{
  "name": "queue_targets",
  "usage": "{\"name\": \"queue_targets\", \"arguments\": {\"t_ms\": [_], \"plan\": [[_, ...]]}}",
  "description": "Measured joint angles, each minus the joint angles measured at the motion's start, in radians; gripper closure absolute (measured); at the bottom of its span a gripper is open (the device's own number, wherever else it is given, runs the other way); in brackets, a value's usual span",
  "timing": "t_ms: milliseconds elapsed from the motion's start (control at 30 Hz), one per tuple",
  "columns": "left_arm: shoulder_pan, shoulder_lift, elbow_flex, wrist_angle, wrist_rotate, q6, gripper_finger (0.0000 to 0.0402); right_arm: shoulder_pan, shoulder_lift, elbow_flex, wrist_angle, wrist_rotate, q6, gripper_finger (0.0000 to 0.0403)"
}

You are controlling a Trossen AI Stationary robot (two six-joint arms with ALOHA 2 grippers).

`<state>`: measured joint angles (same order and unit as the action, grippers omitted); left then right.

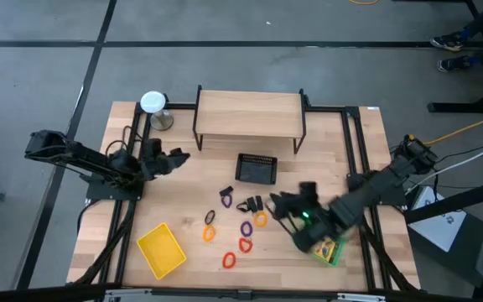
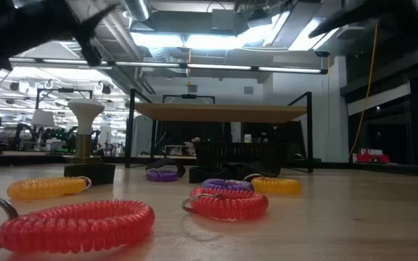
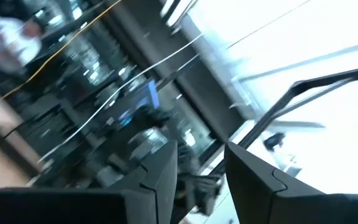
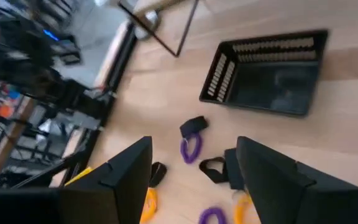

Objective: Pick & Place Office Desk Supplies
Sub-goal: Put the black rubber band into the yellow basket

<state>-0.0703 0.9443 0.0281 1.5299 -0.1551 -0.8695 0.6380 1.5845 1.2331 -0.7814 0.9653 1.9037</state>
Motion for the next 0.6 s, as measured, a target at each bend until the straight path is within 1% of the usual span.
{"name": "queue_targets", "arguments": {"t_ms": [67, 133, 167, 233, 267, 333, 400, 467, 500, 533, 600], "plan": [[0.000, 0.000, 0.014, 0.035, 0.006, 0.028, 0.0272, -0.081, 0.000, -0.001, 0.124, -0.079, -0.152, 0.0172], [0.000, -0.003, 0.042, 0.026, 0.029, 0.055, 0.0272, -0.159, 0.000, -0.001, 0.274, -0.131, -0.350, 0.0176], [0.000, -0.004, 0.062, -0.006, 0.043, 0.065, 0.0272, -0.196, 0.000, -0.001, 0.343, -0.147, -0.451, 0.0178], [0.000, -0.006, 0.118, -0.154, 0.075, 0.079, 0.0272, -0.266, 0.000, -0.001, 0.462, -0.172, -0.623, 0.0182], [0.000, -0.007, 0.153, -0.266, 0.092, 0.083, 0.0272, -0.302, 0.000, -0.001, 0.516, -0.193, -0.697, 0.0184], [0.000, -0.006, 0.240, -0.585, 0.131, 0.107, 0.0272, -0.366, 0.000, -0.001, 0.614, -0.258, -0.822, 0.0186], [0.000, -0.005, 0.353, -1.000, 0.146, 0.166, 0.0272, -0.416, -0.003, -0.001, 0.695, -0.329, -0.900, 0.0188], [0.000, 0.013, 0.476, -1.385, 0.114, 0.258, 0.0272, -0.450, -0.007, -0.001, 0.760, -0.391, -0.950, 0.0188], [0.000, 0.027, 0.528, -1.538, 0.086, 0.313, 0.0272, -0.459, -0.014, -0.001, 0.770, -0.412, -0.970, 0.0188], [0.001, 0.042, 0.569, -1.652, 0.063, 0.363, 0.0272, -0.465, -0.023, -0.001, 0.767, -0.420, -0.985, 0.0188], [0.004, 0.069, 0.630, -1.785, 0.046, 0.447, 0.0272, -0.473, -0.042, 0.000, 0.773, -0.420, -1.016, 0.0188]]}}
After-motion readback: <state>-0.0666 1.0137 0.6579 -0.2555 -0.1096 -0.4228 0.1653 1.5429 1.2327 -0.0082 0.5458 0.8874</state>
